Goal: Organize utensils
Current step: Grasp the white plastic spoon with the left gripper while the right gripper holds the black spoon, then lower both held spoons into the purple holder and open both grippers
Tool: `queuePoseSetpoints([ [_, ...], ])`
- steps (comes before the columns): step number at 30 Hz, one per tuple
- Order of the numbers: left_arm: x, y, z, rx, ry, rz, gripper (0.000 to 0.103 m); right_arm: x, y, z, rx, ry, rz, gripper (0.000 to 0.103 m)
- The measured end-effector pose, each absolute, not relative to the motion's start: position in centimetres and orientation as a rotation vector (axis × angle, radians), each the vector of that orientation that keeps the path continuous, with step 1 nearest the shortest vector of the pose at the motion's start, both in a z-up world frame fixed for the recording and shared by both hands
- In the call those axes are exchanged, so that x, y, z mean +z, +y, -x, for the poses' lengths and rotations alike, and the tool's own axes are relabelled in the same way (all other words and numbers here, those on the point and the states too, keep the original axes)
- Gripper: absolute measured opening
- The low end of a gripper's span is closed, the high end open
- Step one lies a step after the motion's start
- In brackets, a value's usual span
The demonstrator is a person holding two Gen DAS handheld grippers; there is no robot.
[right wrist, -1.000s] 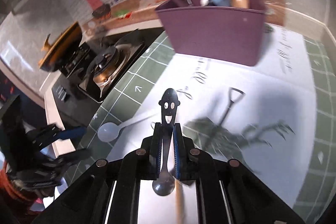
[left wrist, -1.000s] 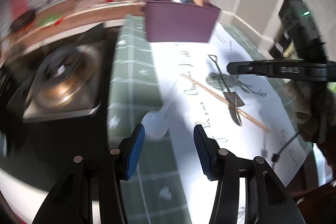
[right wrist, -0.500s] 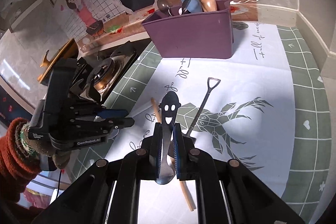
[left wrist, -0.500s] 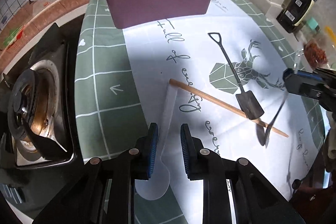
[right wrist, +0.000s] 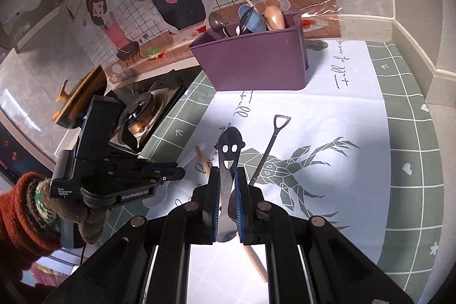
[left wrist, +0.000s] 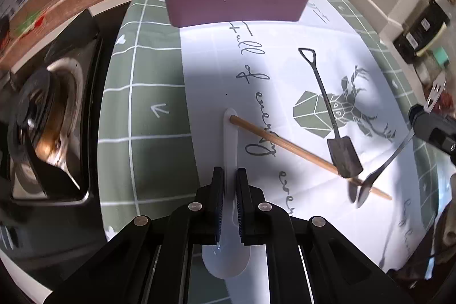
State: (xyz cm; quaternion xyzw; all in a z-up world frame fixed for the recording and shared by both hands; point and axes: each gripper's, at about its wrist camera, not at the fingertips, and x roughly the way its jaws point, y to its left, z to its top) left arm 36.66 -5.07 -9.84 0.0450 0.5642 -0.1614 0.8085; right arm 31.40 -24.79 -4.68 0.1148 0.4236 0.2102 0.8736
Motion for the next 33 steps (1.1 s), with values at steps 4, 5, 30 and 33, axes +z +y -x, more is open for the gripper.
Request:
queuePoseSetpoints([
  [4,-9.1,-5.0,-35.7,-0.328,1.184,-0.041,0.008,-4.7,-24.5,-31.5,0.449,0.878,-0.224,0.009],
  [5,-8.8,-4.8,-35.4,-0.327,1.174,-0.024,0.008,-4.7,-24.5,-31.6,0.454,0.876,-0.224,0.009],
  [30,0.4,-4.3,-34.4,-0.350,0.923,0.172,0.009,-3.4,-25.4,-32.6,0.459,0.848,-0.190,0.009],
  [33,1.5,-4.0,-34.4,-0.360,0.891,0.182,0.009,-2.7,-25.9,-32.9,0.445,0.838,-0.185,0.009],
])
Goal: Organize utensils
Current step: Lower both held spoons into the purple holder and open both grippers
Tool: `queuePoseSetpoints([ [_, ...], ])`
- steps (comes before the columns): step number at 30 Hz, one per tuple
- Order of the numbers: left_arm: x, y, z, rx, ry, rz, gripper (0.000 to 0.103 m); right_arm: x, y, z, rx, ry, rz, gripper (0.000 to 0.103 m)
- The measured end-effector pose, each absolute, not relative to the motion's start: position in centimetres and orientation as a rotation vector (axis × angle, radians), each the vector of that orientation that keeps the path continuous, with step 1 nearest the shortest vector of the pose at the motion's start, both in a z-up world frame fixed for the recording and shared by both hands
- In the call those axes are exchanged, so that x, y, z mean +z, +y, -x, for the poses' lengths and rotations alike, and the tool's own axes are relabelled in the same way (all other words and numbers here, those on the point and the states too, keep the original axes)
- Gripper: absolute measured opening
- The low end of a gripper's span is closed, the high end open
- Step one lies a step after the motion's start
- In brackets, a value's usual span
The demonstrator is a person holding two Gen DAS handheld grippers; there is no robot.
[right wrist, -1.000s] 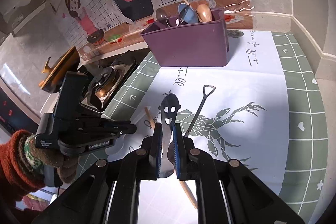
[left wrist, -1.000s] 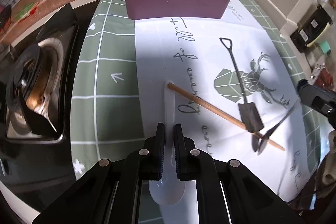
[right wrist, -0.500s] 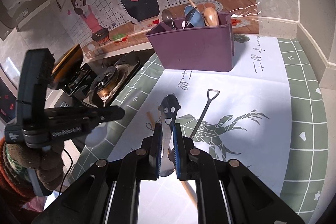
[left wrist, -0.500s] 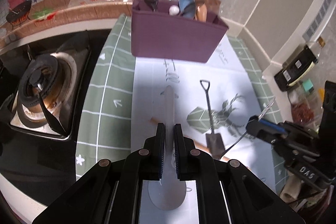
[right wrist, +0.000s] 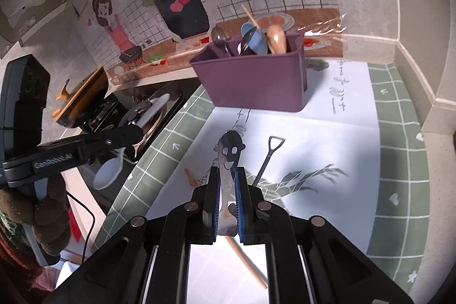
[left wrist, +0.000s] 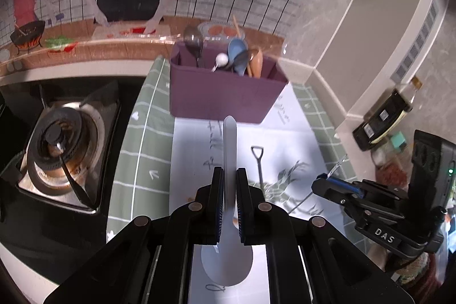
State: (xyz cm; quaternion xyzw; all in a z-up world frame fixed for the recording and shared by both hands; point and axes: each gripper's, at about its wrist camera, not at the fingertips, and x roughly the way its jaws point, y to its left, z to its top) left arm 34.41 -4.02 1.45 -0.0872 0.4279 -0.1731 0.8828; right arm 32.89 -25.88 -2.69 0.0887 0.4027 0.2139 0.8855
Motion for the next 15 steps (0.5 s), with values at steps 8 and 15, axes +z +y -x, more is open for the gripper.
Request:
queuePoseSetpoints([
  [8,4.9,-3.5,-34.6,-0.399,0.775,0.200,0.009,0.7,-27.8,-33.4,0.429,0.792,-0.202,0.009],
  [15,8.2,-2.7,-35.6,-0.446,0.681,0.252,0.008,5.0,-28.3,-34.9,0.411,0.733,-0.184,0.009],
])
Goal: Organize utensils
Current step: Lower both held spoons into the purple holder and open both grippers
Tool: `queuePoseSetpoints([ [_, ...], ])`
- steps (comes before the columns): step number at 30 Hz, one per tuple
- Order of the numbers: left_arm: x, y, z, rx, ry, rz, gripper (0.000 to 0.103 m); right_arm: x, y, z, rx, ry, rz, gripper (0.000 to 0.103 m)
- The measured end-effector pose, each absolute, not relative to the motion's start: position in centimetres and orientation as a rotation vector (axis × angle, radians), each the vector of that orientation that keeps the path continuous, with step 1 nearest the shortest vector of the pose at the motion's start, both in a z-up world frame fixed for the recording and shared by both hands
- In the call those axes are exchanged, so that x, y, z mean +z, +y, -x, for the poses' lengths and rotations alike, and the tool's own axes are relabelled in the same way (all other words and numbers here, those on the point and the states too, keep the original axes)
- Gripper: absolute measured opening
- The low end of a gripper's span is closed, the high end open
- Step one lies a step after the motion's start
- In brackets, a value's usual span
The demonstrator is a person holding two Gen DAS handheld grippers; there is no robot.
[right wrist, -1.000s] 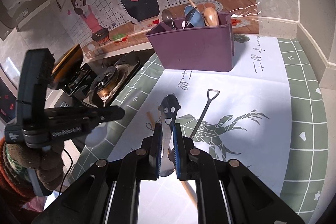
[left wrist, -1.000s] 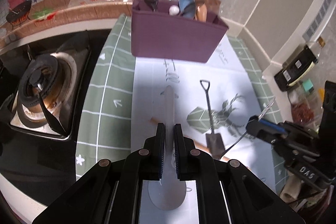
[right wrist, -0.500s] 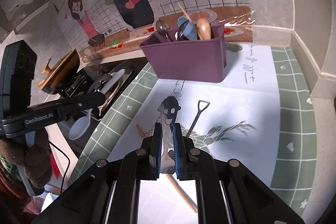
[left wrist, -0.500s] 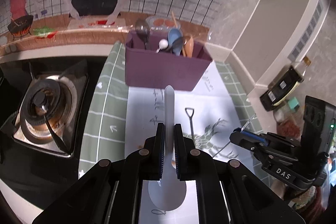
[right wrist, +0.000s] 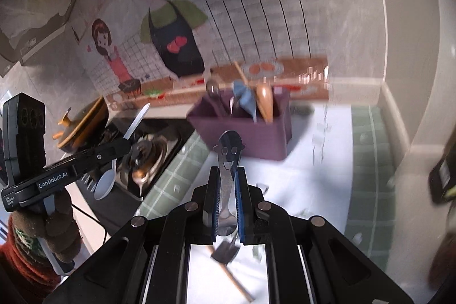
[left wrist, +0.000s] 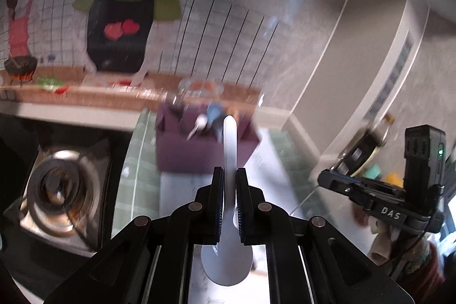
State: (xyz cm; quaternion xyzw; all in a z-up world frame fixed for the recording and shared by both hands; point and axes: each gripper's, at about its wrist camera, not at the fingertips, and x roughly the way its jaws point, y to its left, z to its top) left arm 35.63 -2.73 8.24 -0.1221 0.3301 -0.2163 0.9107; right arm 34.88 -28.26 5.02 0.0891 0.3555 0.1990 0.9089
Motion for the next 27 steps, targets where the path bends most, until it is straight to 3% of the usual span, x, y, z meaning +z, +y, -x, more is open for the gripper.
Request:
queuePoseSetpoints([
  [6,16.7,-1.7,-37.0,-0.495,0.304,0.296,0.008,14.7,-27.3,-37.4,0.365,0.541,-0.078,0.009],
  [10,16.7,-2.4,-40.1,-0.500,0.279,0.330,0.009,17.7,-26.5,-40.3,0.333,0.480,-0.035,0.009],
  [27,3.2,-5.4,-50.7,-0.267,0.356,0.387,0.009,9.0,-25.5,-50.9,0.338,0.612,0.011,0.009],
])
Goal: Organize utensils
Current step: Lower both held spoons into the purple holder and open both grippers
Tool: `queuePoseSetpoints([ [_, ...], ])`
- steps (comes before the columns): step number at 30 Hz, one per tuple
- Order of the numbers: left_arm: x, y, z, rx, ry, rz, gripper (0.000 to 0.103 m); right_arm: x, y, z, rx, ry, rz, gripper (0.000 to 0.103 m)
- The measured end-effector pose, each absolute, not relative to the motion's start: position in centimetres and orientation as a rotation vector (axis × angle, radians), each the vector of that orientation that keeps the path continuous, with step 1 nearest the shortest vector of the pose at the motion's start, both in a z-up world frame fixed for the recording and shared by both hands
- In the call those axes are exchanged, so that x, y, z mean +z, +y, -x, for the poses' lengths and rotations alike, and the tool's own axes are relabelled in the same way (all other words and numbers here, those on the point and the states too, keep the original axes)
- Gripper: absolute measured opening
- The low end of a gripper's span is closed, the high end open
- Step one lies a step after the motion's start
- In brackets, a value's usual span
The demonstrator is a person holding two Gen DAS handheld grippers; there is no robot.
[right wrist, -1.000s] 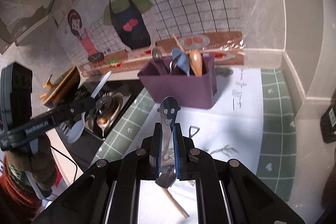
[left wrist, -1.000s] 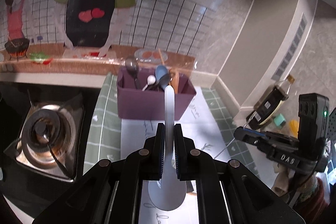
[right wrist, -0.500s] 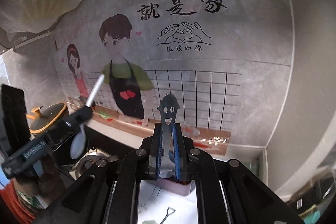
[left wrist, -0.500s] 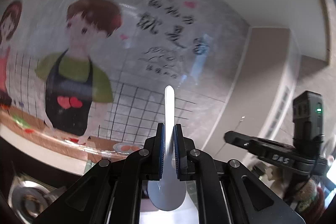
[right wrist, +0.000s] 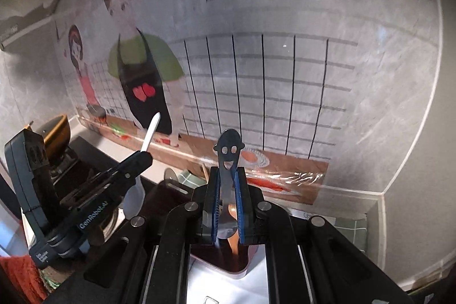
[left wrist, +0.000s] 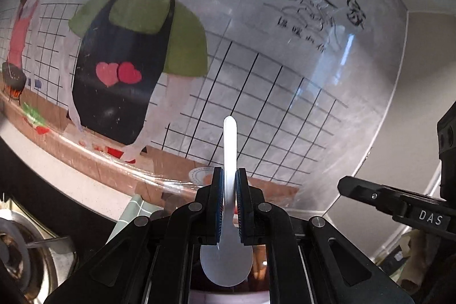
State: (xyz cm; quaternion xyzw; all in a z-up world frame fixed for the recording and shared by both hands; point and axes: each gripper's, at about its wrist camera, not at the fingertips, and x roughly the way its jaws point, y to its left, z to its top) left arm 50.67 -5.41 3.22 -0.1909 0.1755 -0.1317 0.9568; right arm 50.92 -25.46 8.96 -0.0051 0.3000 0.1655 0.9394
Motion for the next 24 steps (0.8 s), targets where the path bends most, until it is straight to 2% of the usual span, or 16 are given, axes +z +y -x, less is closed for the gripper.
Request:
queuePoseSetpoints([
  [5,0.3,-5.9,-51.7,-0.232,0.391,0.400,0.011,6.8,-25.1,-52.0,0.321,0.650,0.029,0.009],
  [7,-1.4,-5.9,-52.2,-0.234,0.476,0.420,0.024,5.4,-25.1,-52.7,0.369,0.717,0.006,0.012],
  [8,-1.9,-5.9,-52.2,-0.233,0.500,0.421,0.035,4.3,-25.4,-53.2,0.388,0.770,-0.029,0.015],
  [9,-2.1,-5.7,-52.0,-0.231,0.516,0.427,0.039,3.9,-25.6,-53.5,0.389,0.791,-0.045,0.019],
  [18,2.2,-1.6,-48.6,-0.162,0.565,0.418,0.040,3.2,-28.0,-49.6,0.346,0.815,-0.065,0.023],
  [24,1.6,-0.1,-43.6,-0.143,0.662,0.357,0.041,2.0,-28.4,-44.8,0.365,0.884,-0.081,0.026],
])
